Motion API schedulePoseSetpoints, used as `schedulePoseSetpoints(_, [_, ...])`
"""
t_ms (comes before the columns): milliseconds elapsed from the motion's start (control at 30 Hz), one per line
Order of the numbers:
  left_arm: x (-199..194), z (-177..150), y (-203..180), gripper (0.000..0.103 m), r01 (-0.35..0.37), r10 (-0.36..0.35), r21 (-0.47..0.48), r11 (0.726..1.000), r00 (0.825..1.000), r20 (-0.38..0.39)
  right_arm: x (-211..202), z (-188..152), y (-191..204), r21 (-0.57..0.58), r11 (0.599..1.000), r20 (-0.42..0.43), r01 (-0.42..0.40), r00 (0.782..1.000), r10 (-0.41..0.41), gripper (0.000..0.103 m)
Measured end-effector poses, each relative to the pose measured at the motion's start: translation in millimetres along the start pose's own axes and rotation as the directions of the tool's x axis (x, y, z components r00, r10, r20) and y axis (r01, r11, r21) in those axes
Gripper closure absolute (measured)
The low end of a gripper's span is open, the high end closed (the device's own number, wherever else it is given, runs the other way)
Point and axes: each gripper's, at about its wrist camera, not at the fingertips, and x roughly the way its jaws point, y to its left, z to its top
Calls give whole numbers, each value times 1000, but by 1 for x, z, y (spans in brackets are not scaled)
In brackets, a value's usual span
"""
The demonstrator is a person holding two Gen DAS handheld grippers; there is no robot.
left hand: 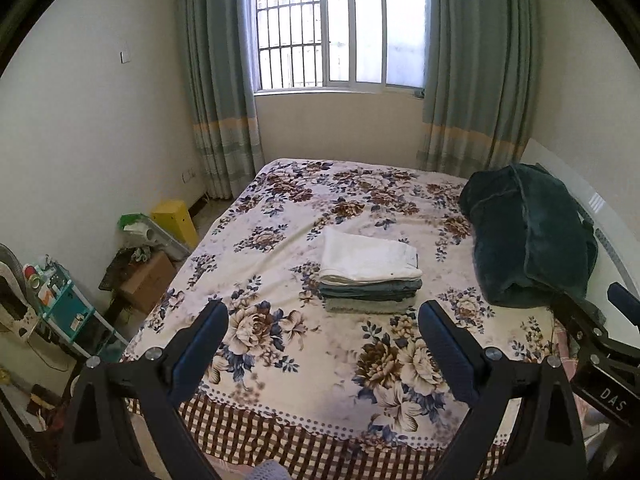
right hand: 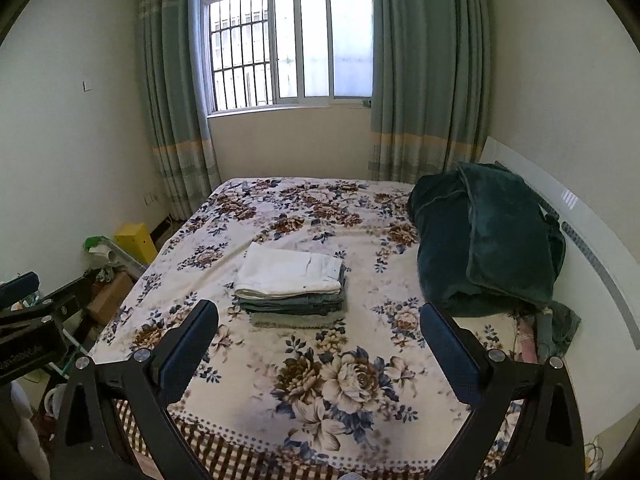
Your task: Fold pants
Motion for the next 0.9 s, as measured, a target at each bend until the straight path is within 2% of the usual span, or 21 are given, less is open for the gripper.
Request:
schedulePoseSetpoints(100, [-5, -2, 5, 2, 6, -6, 1, 1000, 1000, 15, -3, 1, 5, -2, 1000, 5, 2, 1000, -2, 0])
schedulePoseSetpoints(900, [-12, -8, 17, 1, -1, 1, 13, 1000, 1000, 19, 7, 7, 20, 5, 1000, 1, -15, 1000, 15, 0])
